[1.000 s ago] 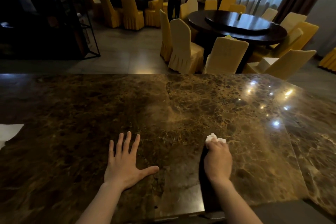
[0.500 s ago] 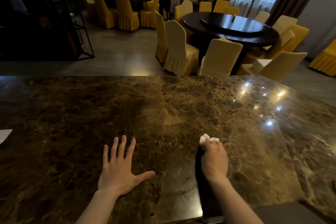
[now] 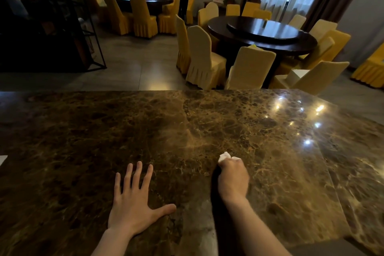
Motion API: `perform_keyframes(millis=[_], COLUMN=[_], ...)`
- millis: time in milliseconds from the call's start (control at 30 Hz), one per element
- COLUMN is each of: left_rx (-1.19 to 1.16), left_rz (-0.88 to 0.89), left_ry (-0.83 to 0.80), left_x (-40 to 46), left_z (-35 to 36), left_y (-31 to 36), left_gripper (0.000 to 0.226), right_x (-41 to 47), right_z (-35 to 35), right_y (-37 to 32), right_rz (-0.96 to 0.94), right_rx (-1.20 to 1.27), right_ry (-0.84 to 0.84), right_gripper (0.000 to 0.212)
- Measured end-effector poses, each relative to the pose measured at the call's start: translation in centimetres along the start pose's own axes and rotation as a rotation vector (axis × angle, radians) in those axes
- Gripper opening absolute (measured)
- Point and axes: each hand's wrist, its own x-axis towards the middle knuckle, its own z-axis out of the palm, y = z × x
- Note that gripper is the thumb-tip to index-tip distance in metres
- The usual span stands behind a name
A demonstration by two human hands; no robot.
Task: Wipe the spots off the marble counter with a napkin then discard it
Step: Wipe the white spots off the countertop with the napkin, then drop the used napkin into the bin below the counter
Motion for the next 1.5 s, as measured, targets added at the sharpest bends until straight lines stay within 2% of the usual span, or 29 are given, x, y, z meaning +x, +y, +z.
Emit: perform_keyframes(millis=[67,133,200,233,300,367,433,467,533,600,667,700,833,900,1000,1133,1233,1300,1400,1467,1500], left_rx=[-0.004,0.006,0.008,-0.004,-0.019,-0.024,-0.015,-0.012,-0.020,-0.006,0.003,-0.010,-0.025,-0.021,-0.024,0.002,-0.011,-0.029,-0.037,-0.026,-0.025], left_rz=[-0.002,-0.007,-0.003,-0.001,0.000,-0.002,-0.004,-0.004,-0.002,-0.006,-0.005,-0.003,0.001,-0.002,0.006,0.001,-0.008,-0.009,-0.006,-0.004,-0.003], left_ry=[-0.008,-0.022,-0.031,-0.021,-0.017,-0.008,-0.013,-0.019,-0.017,-0.016,-0.030,-0.028,-0.009,-0.017,-0.016,-0.015,-0.009,0.000,0.012,0.017,0.020], left_x=[0.0,0.1,0.0,0.0,-0.1,-0.1,-0.1,-0.1,-0.1,0.0,0.1,0.0,-0.1,-0.2,-0.2,-0.2,-0.2,-0.2,0.0,0.0,0.0], left_z=[0.0,-0.2,-0.2,-0.3,-0.4,-0.5,-0.5,-0.4,-0.4,-0.3,-0.3,-0.3,-0.5,-0.5,-0.7,-0.8,-0.8,-0.8,-0.5,-0.4,-0.3], left_y=[0.0,-0.1,0.0,0.0,0.0,0.1,0.1,0.1,0.1,0.1,0.0,0.0,0.0,0.1,0.1,0.2,0.2,0.2,0.2,0.1,0.0], left_gripper=[0.138,0.140,0.141,0.140,0.139,0.138,0.138,0.138,0.138,0.139,0.139,0.139,0.138,0.138,0.138,0.140,0.142,0.142,0.143,0.143,0.143], right_x=[-1.9,-4.8,-6.4,-6.2,-4.6,-2.2,-1.1,-1.2,-3.5,-6.6,-7.4,-6.9,-3.1,-2.8,-5.0,-6.7,-7.2,-7.6,-8.7,-9.8,-10.3], right_z=[1.2,2.4,1.9,1.2,0.0,-1.1,-0.9,-0.5,0.7,1.7,1.3,0.8,-1.0,-0.4,1.3,0.3,-2.3,-4.4,-7.3,-8.5,-9.1], right_y=[-3.9,-6.3,-5.3,-3.8,-0.3,2.8,2.9,1.5,-2.5,-4.8,-3.1,-1.5,3.6,2.7,0.7,2.6,3.7,4.1,4.7,4.9,4.8], right_rz=[-0.098,-0.340,-0.572,-0.618,-0.495,-0.205,-0.009,0.007,-0.095,-0.358,-0.581,-0.586,-0.143,-0.042,-0.157,-0.308,-0.281,-0.015,0.498,0.711,0.753], right_rx=[0.043,0.099,0.120,0.121,0.072,0.049,0.045,0.004,0.023,0.076,0.116,0.115,0.019,-0.031,-0.021,0.057,0.104,0.379,1.018,1.404,1.547], right_ry=[-0.042,-0.135,-0.245,-0.242,-0.146,-0.025,0.047,0.037,-0.036,-0.143,-0.212,-0.208,-0.049,-0.048,-0.095,-0.179,-0.231,-0.249,-0.366,-0.424,-0.448], right_gripper=[0.020,0.022,0.022,0.020,0.012,0.012,0.016,0.015,0.011,0.016,0.018,0.015,0.013,0.012,0.017,0.014,0.020,0.032,0.037,0.036,0.038])
